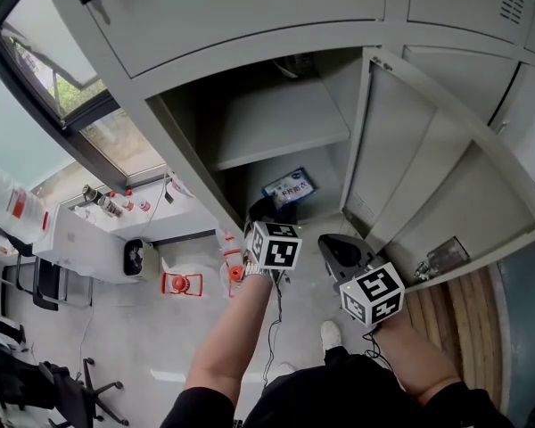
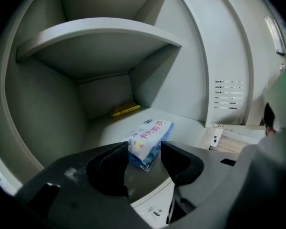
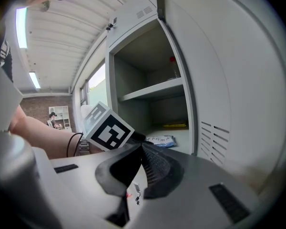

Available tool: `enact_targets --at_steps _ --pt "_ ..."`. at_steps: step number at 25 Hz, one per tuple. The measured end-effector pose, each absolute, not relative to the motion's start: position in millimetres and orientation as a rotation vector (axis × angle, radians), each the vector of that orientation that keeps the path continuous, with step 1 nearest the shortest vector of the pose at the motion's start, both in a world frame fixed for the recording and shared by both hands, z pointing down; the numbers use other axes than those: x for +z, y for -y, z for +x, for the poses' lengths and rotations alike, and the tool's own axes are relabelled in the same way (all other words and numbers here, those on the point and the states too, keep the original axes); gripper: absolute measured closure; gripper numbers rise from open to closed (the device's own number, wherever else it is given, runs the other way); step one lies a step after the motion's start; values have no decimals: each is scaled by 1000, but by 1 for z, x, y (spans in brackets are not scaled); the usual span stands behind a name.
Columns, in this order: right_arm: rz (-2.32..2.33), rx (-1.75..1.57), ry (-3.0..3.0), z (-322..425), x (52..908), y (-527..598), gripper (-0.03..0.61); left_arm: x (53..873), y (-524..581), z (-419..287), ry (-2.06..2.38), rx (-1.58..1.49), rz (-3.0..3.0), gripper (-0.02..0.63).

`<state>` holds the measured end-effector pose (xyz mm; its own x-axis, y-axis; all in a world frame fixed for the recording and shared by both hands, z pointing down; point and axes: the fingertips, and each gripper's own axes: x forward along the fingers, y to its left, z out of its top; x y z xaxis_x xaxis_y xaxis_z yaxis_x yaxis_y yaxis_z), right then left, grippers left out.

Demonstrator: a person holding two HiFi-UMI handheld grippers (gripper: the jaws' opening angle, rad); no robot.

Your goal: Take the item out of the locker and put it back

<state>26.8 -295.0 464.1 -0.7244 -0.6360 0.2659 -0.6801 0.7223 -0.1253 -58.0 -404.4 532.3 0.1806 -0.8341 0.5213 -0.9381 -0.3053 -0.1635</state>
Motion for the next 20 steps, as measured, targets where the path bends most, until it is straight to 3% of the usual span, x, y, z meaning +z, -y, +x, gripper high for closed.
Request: enact_targets --at_steps 12,14,20 --pt "1035 338 2729 27 467 291 526 541 405 -63 1753 785 2224 419" --pt "1029 338 2730 27 467 290 526 541 405 -65 1772 807 2223 467" --pt "1023 339 2729 27 469 287 526 540 405 -68 1791 826 2233 504"
